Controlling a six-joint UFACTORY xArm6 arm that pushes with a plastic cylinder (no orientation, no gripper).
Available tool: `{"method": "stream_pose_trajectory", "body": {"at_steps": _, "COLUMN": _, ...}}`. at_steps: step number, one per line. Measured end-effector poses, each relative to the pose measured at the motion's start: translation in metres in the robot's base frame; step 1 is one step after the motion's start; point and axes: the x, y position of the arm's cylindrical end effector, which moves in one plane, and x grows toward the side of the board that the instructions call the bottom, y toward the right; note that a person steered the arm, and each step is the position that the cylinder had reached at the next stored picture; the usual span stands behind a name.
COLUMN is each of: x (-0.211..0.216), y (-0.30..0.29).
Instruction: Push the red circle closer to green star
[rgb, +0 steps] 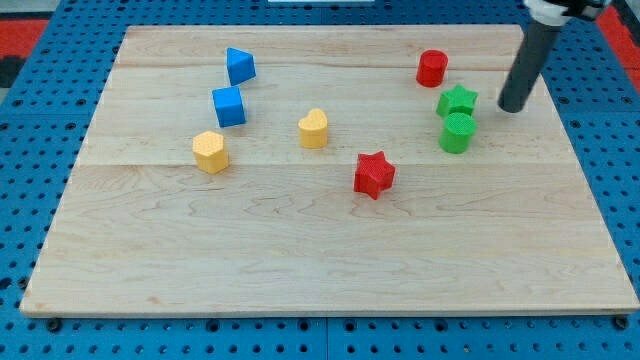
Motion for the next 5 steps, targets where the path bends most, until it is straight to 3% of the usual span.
{"method": "stream_pose_trajectory", "body": {"at_steps": 1, "x": 0.001, "y": -0.067}}
{"method": "stream_pose_trajectory", "body": {"at_steps": 2, "x": -0.007, "y": -0.082}}
{"method": "stream_pose_trajectory", "body": {"at_steps": 3, "x": -0.051, "y": -0.019}}
{"method": "stream_pose_trajectory", "body": {"at_steps": 4, "x": -0.086, "y": -0.018}}
{"method": "stream_pose_trajectory", "body": {"at_steps": 5, "x": -0.090, "y": -0.102}}
